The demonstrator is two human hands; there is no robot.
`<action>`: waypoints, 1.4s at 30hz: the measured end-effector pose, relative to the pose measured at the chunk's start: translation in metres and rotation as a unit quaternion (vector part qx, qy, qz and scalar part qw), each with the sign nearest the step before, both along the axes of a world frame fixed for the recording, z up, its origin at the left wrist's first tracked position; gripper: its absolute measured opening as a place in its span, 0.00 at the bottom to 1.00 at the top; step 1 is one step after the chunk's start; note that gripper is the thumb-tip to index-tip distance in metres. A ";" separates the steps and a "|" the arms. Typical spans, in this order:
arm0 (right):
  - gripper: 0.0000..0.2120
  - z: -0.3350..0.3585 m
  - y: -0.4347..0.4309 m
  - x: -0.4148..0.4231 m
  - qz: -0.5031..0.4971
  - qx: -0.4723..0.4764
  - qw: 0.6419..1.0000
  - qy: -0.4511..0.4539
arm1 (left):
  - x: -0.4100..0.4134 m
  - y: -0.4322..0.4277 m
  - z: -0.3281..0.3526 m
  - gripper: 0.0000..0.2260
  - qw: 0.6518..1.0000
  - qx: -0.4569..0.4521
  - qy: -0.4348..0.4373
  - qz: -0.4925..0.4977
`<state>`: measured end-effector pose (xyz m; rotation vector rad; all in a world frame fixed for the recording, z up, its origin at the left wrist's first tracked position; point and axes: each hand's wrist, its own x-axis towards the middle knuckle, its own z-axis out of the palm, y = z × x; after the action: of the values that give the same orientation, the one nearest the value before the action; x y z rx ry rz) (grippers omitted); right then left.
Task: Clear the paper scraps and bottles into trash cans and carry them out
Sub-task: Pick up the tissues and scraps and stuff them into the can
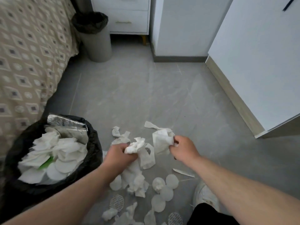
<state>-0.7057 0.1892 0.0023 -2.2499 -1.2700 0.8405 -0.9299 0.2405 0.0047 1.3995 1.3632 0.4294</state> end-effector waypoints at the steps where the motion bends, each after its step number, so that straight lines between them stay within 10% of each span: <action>1: 0.03 0.017 0.007 0.001 0.007 0.013 1.000 -0.007 | 0.000 0.009 0.019 0.02 1.000 0.007 -0.012 -0.006; 8: 0.12 0.102 0.037 -0.034 0.082 0.044 0.995 -0.042 | -0.067 0.058 0.120 0.04 0.996 0.028 -0.080 0.028; 17: 0.06 0.107 0.088 -0.112 0.012 0.086 0.985 0.150 | -0.203 0.067 0.094 0.05 0.963 0.014 -0.153 0.220; 30: 0.08 0.088 0.091 -0.147 0.022 0.043 0.980 0.191 | -0.230 0.096 -0.007 0.06 0.957 0.137 0.163 0.198; 42: 0.08 0.099 0.072 -0.167 0.087 0.004 0.983 0.162 | -0.263 0.042 0.024 0.35 0.950 0.253 0.111 0.146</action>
<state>-0.8727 0.2615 0.1008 -1.9154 -1.3203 1.2063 -1.1929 0.2824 0.0290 1.7014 1.7351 0.8873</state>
